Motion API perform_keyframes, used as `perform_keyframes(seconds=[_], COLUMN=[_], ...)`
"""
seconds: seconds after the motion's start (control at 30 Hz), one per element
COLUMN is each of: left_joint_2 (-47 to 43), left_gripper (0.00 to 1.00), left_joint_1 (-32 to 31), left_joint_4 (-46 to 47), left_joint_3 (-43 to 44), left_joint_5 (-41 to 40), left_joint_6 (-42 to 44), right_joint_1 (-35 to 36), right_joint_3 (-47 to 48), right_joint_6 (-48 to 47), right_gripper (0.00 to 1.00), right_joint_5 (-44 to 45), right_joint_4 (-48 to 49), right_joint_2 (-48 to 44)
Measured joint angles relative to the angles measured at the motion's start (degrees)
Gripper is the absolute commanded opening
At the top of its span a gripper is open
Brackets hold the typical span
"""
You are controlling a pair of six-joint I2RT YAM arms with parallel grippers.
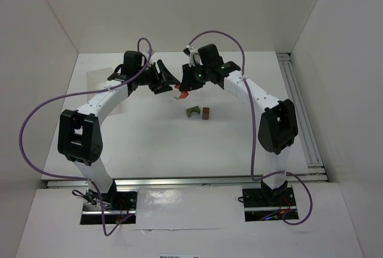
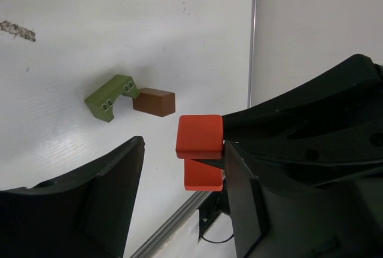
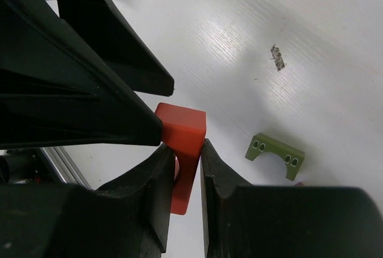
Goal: Build the wood block tower
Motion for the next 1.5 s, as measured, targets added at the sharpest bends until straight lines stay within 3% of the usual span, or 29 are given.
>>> perform_keyframes(seconds=[0.23, 0.4, 0.63, 0.87, 0.93, 0.97, 1.07, 1.13, 1.27, 1.3, 1.5], left_joint_2=[0.0, 0.0, 0.0, -0.5, -0.8, -1.0, -1.7, -2.3, -3.1, -3.1, -2.8], left_gripper=[0.54, 0.52, 0.30, 0.23, 0.16, 0.15, 0.11, 0.11, 0.11, 0.11, 0.13], left_joint_1=[0.0, 0.0, 0.1, 0.1, 0.1, 0.0, 0.1, 0.3, 1.2, 1.5, 2.5], left_joint_4=[3.2, 3.8, 4.3, 3.0, 2.0, 1.4, -0.5, -2.3, -6.4, -7.6, -14.0], left_joint_3=[-0.7, -1.4, -1.7, -1.9, -1.9, -1.9, -1.9, -1.9, -1.5, -1.2, -0.2], left_joint_5=[1.0, 1.3, 0.8, -1.5, -2.8, -3.4, -5.8, -8.0, -13.3, -14.9, -25.1], left_joint_6=[-1.4, -2.1, -2.5, -2.1, -1.7, -1.3, -0.9, -0.5, 1.7, 2.2, 6.6], right_joint_1=[0.5, 1.0, 1.3, 1.5, 1.6, 1.6, 1.9, 1.9, 1.9, 1.9, 1.9], right_joint_3=[0.9, 1.4, 3.0, 3.9, 4.2, 4.3, 5.2, 6.1, 8.0, 8.1, 8.1], right_joint_6=[-0.6, -1.0, -1.0, -0.8, -0.8, -0.7, 0.0, 0.0, 0.2, 0.2, -0.1], right_gripper=[0.15, 0.15, 0.17, 0.19, 0.20, 0.24, 0.50, 0.50, 0.61, 0.69, 0.77], right_joint_5=[0.7, 1.1, 1.6, 1.6, 1.4, 1.4, 1.5, 1.6, 1.7, 1.7, 2.8], right_joint_4=[-0.8, -1.7, -2.4, -2.6, -2.6, -2.6, -2.6, -2.6, -2.4, -2.4, -2.6], right_joint_2=[0.1, 0.8, 2.1, 3.3, 3.8, 4.0, 5.0, 5.8, 7.2, 7.4, 7.5])
